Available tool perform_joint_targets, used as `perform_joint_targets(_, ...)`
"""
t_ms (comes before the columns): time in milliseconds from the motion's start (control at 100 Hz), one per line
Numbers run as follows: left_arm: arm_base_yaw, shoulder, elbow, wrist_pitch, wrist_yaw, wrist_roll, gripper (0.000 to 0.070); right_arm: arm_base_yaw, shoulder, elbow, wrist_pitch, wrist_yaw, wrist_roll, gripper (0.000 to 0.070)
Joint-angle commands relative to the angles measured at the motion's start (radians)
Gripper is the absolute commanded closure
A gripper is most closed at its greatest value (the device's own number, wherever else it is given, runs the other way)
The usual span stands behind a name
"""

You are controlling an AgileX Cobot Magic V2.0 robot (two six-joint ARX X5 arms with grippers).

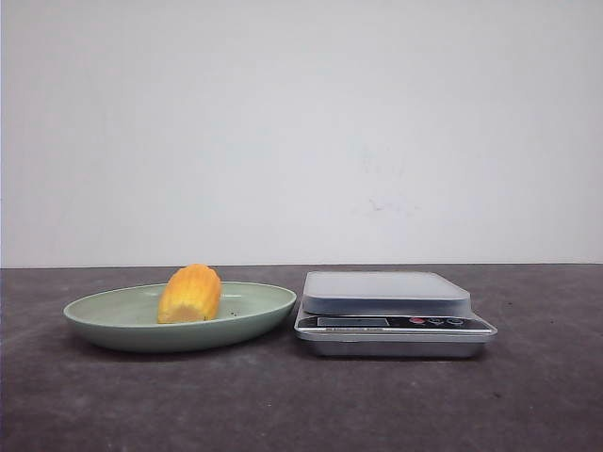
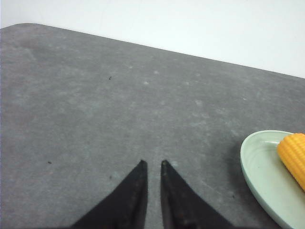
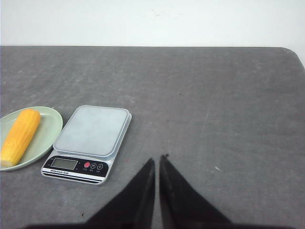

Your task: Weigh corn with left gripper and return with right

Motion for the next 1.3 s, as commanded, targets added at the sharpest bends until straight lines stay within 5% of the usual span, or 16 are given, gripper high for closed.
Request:
perform_joint_targets(0, 0.001, -0.001, -0.018, -0.004, 0.003, 0.009, 0.0700, 0.005, -0.002, 0.011, 0.010, 0.003, 0.010, 0.0692)
perform_joint_targets(370, 0.001, -0.001, -0.018, -0.004, 0.003, 0.009, 0.0700, -0.002, -0.002, 0.011, 0.041, 0.027, -0.009, 0.0692)
perform_joint_targets(610, 0.001, -0.001, -0.018, -0.004, 0.003, 0.009, 0.0700, -0.213, -0.041, -0.083, 0.234, 0.049, -0.084, 0.0692)
perform_joint_targets(990, 0.001, -0.001, -0.018, -0.004, 0.003, 0.009, 0.0700, -0.572, -0.236, -0.683, 0.782, -0.337, -0.201, 0.0692)
perform_joint_targets(1290, 0.001, -0.001, -0.018, -0.004, 0.003, 0.009, 0.0700, -0.617, -0.273, -0.947, 0.939, -0.346, -0.200, 0.0692)
